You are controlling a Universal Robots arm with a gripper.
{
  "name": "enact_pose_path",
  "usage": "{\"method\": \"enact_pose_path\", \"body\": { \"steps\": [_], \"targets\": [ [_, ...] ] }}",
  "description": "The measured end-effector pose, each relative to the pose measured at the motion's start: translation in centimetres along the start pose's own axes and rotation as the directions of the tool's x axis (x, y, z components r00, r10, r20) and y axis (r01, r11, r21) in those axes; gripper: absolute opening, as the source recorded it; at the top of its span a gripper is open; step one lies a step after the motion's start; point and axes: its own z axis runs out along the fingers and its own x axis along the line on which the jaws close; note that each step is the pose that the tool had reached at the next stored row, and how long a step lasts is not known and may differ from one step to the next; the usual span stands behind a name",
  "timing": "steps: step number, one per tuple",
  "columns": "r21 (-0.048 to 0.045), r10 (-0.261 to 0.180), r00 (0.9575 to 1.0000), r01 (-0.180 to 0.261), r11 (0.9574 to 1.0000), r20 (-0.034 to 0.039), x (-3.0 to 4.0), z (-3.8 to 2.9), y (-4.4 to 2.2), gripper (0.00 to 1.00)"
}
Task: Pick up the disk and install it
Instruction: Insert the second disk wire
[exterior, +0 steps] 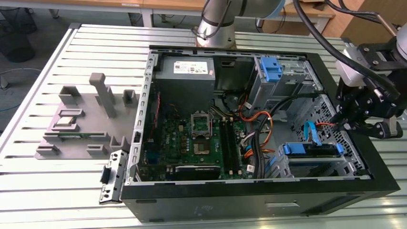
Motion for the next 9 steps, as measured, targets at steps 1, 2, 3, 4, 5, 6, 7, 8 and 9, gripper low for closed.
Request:
{"method": "enact_pose_path", "body": {
  "steps": [1,2,3,4,5,6,7,8,9],
  "targets": [
    [0.0000,0.000,1.0000,0.000,1.0000,-0.0001,0.01,0.07,-0.10,0.24],
    [0.0000,0.000,1.0000,0.000,1.0000,-0.0003,0.03,0.13,-0.24,0.24],
    [-0.0001,0.000,1.0000,0.000,1.0000,-0.0003,0.04,0.19,-0.42,0.24],
    [-0.0001,0.000,1.0000,0.000,1.0000,-0.0002,0.05,0.26,-0.60,0.24],
    [-0.0001,0.000,1.0000,0.000,1.0000,-0.0001,0.07,0.35,-0.78,0.24],
    [-0.0002,0.000,1.0000,0.000,1.0000,-0.0001,0.08,0.43,-0.94,0.24],
    [-0.0003,0.000,1.0000,0.000,1.0000,-0.0001,0.10,0.53,-1.07,0.24],
    [-0.0003,0.000,1.0000,0.000,1.0000,-0.0001,0.11,0.60,-1.12,0.24],
    [-0.0004,0.000,1.0000,0.000,1.0000,-0.0003,0.11,0.62,-1.12,0.24]
  ]
}}
